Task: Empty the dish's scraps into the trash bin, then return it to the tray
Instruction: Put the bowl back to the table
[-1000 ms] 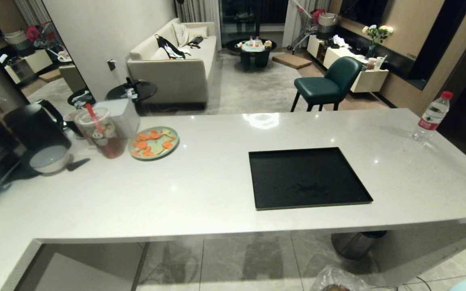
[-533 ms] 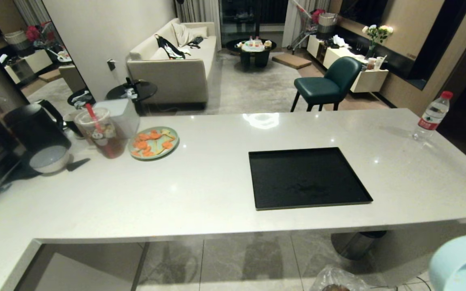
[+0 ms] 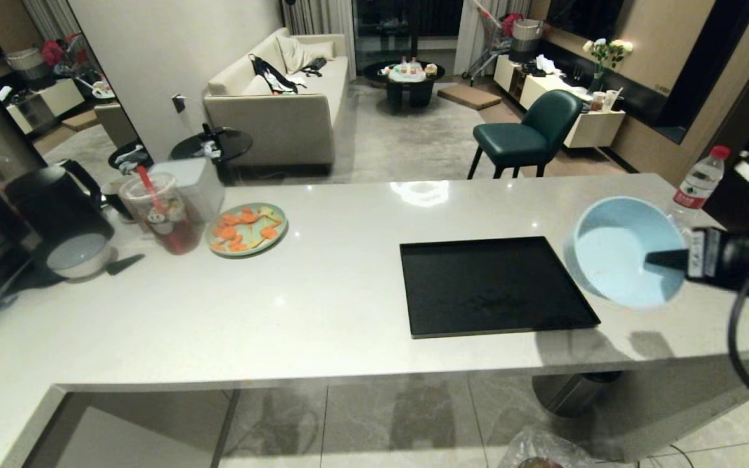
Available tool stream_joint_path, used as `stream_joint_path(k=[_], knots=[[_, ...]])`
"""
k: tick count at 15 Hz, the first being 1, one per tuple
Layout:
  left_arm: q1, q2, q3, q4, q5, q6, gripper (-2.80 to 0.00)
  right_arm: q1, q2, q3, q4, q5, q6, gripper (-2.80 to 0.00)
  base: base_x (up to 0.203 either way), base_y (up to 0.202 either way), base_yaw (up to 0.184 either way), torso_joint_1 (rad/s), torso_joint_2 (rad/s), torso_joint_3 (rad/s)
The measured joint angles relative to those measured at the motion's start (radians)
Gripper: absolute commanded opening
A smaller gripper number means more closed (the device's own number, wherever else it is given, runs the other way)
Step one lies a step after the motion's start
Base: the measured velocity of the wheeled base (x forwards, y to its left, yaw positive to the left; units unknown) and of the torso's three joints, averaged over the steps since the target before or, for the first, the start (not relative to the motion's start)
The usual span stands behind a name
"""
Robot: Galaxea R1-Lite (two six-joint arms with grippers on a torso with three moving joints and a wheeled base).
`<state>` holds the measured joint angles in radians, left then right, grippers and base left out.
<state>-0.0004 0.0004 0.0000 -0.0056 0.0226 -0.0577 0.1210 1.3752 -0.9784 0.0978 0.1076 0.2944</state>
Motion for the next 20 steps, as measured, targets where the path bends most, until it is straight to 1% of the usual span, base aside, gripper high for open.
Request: stream_joint_path(k=[2, 3, 4, 6, 7, 9, 11, 14, 20], knots=[[0.000, 0.000, 0.000, 0.000, 0.000, 0.000, -2.80, 0.064, 0.187, -0.239, 0.154, -0.057, 0.172, -2.80, 0.000, 0.000, 0.000, 0.000, 0.00, 0.000], [0.000, 0.000, 0.000, 0.000, 0.000, 0.000, -2.80, 0.098, 0.277, -0.339, 0.242, -0.082, 0.268, -2.80, 0.000, 0.000, 0.000, 0.000, 0.00, 0.000], [0.000, 0.000, 0.000, 0.000, 0.000, 0.000, -2.80, 0.130, 0.354, -0.411, 0.327, -0.108, 0.360, -2.80, 0.000, 0.000, 0.000, 0.000, 0.00, 0.000], [0.000, 0.000, 0.000, 0.000, 0.000, 0.000, -2.80, 0.190, 0.487, -0.487, 0.456, -0.189, 0.508, -2.80, 0.000, 0.000, 0.000, 0.000, 0.00, 0.000], [0.000, 0.000, 0.000, 0.000, 0.000, 0.000, -2.80, 0.211, 0.544, -0.511, 0.486, -0.235, 0.569, -2.80, 0.000, 0.000, 0.000, 0.000, 0.00, 0.000], [0.000, 0.000, 0.000, 0.000, 0.000, 0.000, -2.80, 0.233, 0.634, -0.560, 0.507, -0.283, 0.665, -2.80, 0.000, 0.000, 0.000, 0.000, 0.00, 0.000], [0.000, 0.000, 0.000, 0.000, 0.000, 0.000, -2.80, 0.238, 0.699, -0.619, 0.509, -0.314, 0.708, -2.80, 0.000, 0.000, 0.000, 0.000, 0.00, 0.000], [0.000, 0.000, 0.000, 0.000, 0.000, 0.000, -2.80, 0.235, 0.772, -0.704, 0.512, -0.327, 0.759, -2.80, 0.000, 0.000, 0.000, 0.000, 0.00, 0.000], [0.000, 0.000, 0.000, 0.000, 0.000, 0.000, -2.80, 0.229, 0.879, -0.772, 0.507, -0.349, 0.786, -2.80, 0.000, 0.000, 0.000, 0.000, 0.00, 0.000]])
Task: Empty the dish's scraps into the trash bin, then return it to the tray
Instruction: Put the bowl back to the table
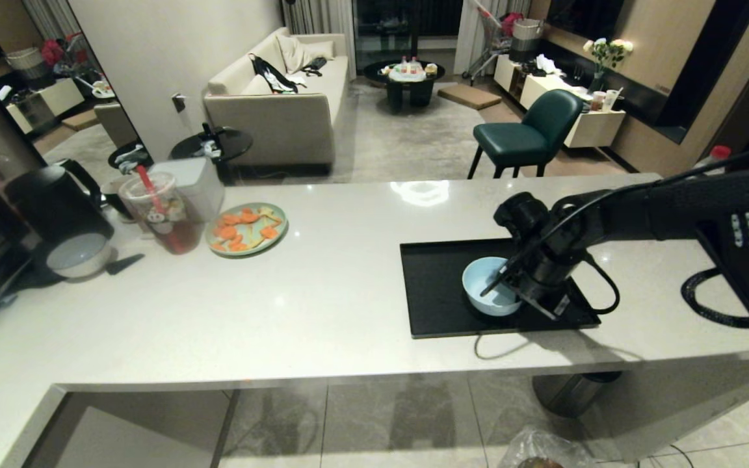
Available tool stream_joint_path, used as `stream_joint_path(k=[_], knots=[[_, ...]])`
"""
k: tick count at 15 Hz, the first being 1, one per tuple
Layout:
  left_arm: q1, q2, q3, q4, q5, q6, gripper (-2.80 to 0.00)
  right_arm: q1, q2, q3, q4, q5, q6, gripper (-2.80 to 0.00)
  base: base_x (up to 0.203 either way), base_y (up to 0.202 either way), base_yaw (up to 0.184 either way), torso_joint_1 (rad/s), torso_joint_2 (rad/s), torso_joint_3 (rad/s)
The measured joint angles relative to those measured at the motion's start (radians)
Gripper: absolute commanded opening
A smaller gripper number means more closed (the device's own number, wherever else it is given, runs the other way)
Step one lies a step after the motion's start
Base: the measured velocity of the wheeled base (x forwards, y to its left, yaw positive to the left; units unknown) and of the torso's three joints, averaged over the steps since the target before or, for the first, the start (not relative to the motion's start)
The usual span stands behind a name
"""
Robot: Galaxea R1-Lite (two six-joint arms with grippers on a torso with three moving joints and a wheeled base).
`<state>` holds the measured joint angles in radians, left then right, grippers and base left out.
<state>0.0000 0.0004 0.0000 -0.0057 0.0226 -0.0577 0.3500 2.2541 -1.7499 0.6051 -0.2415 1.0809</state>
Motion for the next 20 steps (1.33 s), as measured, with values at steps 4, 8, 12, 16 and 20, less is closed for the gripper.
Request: stream_joint_path(k=[4, 8, 12, 16, 20], knots=[[0.000, 0.000, 0.000, 0.000, 0.000, 0.000, -2.80, -0.006, 0.055, -0.063, -0.002, -0.004, 0.002, -2.80, 0.000, 0.000, 0.000, 0.000, 0.00, 0.000], [0.000, 0.000, 0.000, 0.000, 0.000, 0.000, -2.80, -0.008, 0.091, -0.085, 0.003, -0.005, 0.042, 0.00, 0.000, 0.000, 0.000, 0.000, 0.00, 0.000], [0.000, 0.000, 0.000, 0.000, 0.000, 0.000, -2.80, -0.007, 0.108, -0.088, 0.005, -0.004, 0.047, 0.00, 0.000, 0.000, 0.000, 0.000, 0.00, 0.000], [0.000, 0.000, 0.000, 0.000, 0.000, 0.000, -2.80, -0.006, 0.086, -0.083, 0.029, -0.004, 0.048, 0.00, 0.000, 0.000, 0.000, 0.000, 0.00, 0.000], [0.000, 0.000, 0.000, 0.000, 0.000, 0.000, -2.80, -0.006, -0.002, -0.080, 0.035, -0.007, 0.046, 0.00, 0.000, 0.000, 0.000, 0.000, 0.00, 0.000]])
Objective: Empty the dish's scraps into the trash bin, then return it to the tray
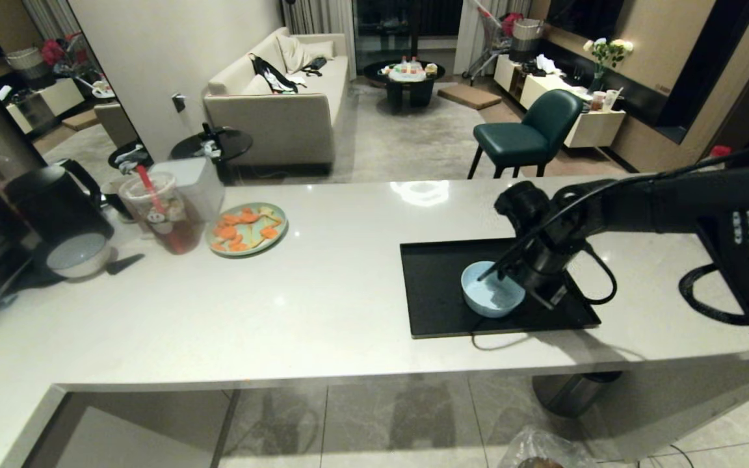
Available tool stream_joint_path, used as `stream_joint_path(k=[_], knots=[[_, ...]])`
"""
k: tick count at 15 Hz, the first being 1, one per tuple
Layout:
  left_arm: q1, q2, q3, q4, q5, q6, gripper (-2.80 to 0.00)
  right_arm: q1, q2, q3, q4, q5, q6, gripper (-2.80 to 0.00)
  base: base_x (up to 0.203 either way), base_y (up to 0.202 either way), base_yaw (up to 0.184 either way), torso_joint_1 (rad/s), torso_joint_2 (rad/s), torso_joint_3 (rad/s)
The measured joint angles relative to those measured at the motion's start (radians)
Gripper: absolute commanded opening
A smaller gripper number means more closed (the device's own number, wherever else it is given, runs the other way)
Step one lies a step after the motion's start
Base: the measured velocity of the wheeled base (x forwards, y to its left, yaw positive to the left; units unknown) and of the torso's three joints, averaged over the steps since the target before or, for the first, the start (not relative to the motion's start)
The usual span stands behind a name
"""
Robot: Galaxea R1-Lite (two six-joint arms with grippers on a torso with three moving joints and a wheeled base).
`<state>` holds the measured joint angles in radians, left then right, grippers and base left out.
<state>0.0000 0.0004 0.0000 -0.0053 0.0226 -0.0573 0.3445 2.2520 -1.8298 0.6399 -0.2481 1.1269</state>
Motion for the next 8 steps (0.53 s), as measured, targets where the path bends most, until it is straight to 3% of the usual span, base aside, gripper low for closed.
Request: stream_joint_path(k=[2, 5, 6, 8], knots=[[0.000, 0.000, 0.000, 0.000, 0.000, 0.000, -2.80, 0.000, -0.070, 0.031, 0.008, -0.003, -0.018, 0.00, 0.000, 0.000, 0.000, 0.000, 0.00, 0.000], [0.000, 0.000, 0.000, 0.000, 0.000, 0.000, -2.80, 0.006, -0.225, 0.187, 0.004, -0.046, -0.131, 0.00, 0.000, 0.000, 0.000, 0.000, 0.00, 0.000], [0.000, 0.000, 0.000, 0.000, 0.000, 0.000, -2.80, 0.009, -0.287, 0.249, -0.005, -0.065, -0.181, -2.80, 0.000, 0.000, 0.000, 0.000, 0.00, 0.000], [0.000, 0.000, 0.000, 0.000, 0.000, 0.000, -2.80, 0.014, -0.442, 0.386, -0.031, -0.086, -0.289, -2.80, 0.000, 0.000, 0.000, 0.000, 0.00, 0.000]])
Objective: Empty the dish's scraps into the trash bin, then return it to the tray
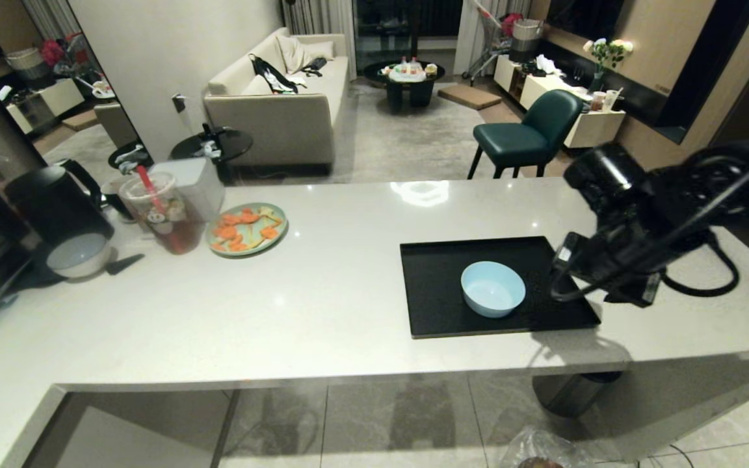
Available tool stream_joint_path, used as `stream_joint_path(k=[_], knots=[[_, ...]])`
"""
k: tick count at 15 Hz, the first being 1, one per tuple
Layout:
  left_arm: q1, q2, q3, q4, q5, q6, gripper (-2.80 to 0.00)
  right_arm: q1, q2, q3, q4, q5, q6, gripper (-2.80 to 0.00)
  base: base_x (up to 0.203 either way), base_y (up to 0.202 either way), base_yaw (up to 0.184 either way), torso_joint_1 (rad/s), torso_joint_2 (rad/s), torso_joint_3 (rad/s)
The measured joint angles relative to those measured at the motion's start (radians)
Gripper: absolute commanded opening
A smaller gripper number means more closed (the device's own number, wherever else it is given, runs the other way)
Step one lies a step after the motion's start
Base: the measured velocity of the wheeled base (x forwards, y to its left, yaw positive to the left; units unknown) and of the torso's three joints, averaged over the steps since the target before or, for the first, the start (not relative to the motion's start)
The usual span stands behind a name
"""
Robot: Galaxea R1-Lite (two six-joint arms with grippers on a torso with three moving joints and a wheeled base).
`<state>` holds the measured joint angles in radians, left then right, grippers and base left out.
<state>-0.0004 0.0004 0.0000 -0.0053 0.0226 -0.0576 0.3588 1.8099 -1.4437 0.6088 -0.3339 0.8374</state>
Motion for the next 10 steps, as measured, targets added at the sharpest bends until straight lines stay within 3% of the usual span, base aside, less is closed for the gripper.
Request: stream_joint_path(k=[6, 10], knots=[[0.000, 0.000, 0.000, 0.000, 0.000, 0.000, -2.80, 0.003, -0.587, 0.503, -0.108, -0.014, -0.386, -2.80, 0.000, 0.000, 0.000, 0.000, 0.00, 0.000], [0.000, 0.000, 0.000, 0.000, 0.000, 0.000, -2.80, -0.053, -0.971, 0.874, -0.358, -0.014, -0.623, -2.80, 0.000, 0.000, 0.000, 0.000, 0.00, 0.000]])
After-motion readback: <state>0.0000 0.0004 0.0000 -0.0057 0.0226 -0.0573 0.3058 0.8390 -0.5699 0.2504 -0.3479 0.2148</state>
